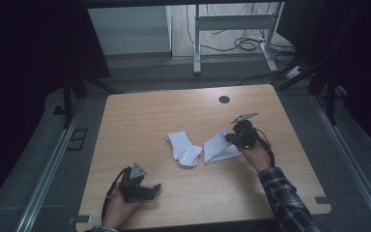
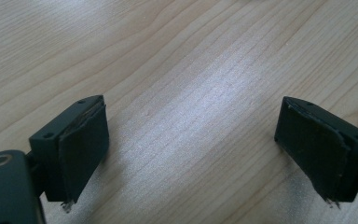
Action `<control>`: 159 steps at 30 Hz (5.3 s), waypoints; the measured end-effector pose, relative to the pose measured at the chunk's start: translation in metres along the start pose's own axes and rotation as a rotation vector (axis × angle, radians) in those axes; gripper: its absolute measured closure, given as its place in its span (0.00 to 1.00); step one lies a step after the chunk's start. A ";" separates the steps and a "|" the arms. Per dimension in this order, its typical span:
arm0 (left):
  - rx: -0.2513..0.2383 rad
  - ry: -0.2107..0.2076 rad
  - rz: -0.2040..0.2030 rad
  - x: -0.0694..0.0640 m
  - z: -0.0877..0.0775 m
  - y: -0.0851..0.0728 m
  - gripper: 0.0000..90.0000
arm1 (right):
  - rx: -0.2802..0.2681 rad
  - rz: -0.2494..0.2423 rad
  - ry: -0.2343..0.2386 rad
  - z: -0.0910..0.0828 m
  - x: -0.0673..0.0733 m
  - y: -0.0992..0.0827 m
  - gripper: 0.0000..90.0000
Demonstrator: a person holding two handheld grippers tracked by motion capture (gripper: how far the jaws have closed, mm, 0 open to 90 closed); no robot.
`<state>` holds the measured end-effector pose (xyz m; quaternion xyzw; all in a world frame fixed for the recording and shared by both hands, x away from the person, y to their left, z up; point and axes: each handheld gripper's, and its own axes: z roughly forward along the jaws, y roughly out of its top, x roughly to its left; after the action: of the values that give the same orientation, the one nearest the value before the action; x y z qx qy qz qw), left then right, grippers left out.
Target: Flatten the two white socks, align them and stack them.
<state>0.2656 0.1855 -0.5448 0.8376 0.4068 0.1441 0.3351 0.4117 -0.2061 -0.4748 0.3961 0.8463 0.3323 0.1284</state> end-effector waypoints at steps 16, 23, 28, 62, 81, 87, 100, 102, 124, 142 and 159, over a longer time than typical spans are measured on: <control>-0.003 0.001 0.004 0.000 0.000 0.000 0.11 | -0.120 -0.117 0.048 -0.081 0.038 0.063 0.94; -0.001 0.000 0.004 0.000 0.000 0.000 0.11 | -0.213 -0.170 0.009 -0.136 0.048 0.088 0.94; -0.003 0.001 0.003 0.000 0.000 0.000 0.11 | -0.204 -0.106 -0.046 -0.149 0.021 0.069 0.94; 0.047 -0.011 -0.047 -0.005 0.004 0.029 0.27 | -0.009 0.204 -0.180 -0.084 -0.090 -0.128 0.64; -0.056 -0.063 0.084 -0.049 0.077 0.153 0.50 | -0.031 0.198 -0.194 -0.086 -0.090 -0.135 0.53; -0.041 -0.063 0.101 -0.060 0.105 0.177 0.65 | -0.023 0.202 -0.190 -0.084 -0.090 -0.134 0.71; -0.004 -0.019 0.089 -0.072 0.146 0.194 0.66 | -0.023 0.197 -0.188 -0.077 -0.089 -0.133 0.75; 0.004 -0.018 0.085 -0.072 0.150 0.193 0.66 | -0.007 0.199 -0.194 -0.073 -0.088 -0.133 0.73; -0.059 -0.083 0.129 -0.076 0.099 0.185 0.94 | -0.043 0.155 -0.088 -0.090 -0.068 -0.121 0.92; -0.098 -0.044 0.083 -0.062 -0.012 0.116 0.93 | -0.109 0.000 0.087 -0.104 0.001 -0.082 0.91; -0.006 -0.007 -0.037 -0.042 -0.010 0.026 0.91 | 0.040 -0.074 0.181 -0.037 0.048 -0.091 0.90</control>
<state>0.2488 0.1455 -0.5188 0.8292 0.4208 0.1363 0.3416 0.3093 -0.2288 -0.5051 0.3355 0.8749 0.3448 0.0555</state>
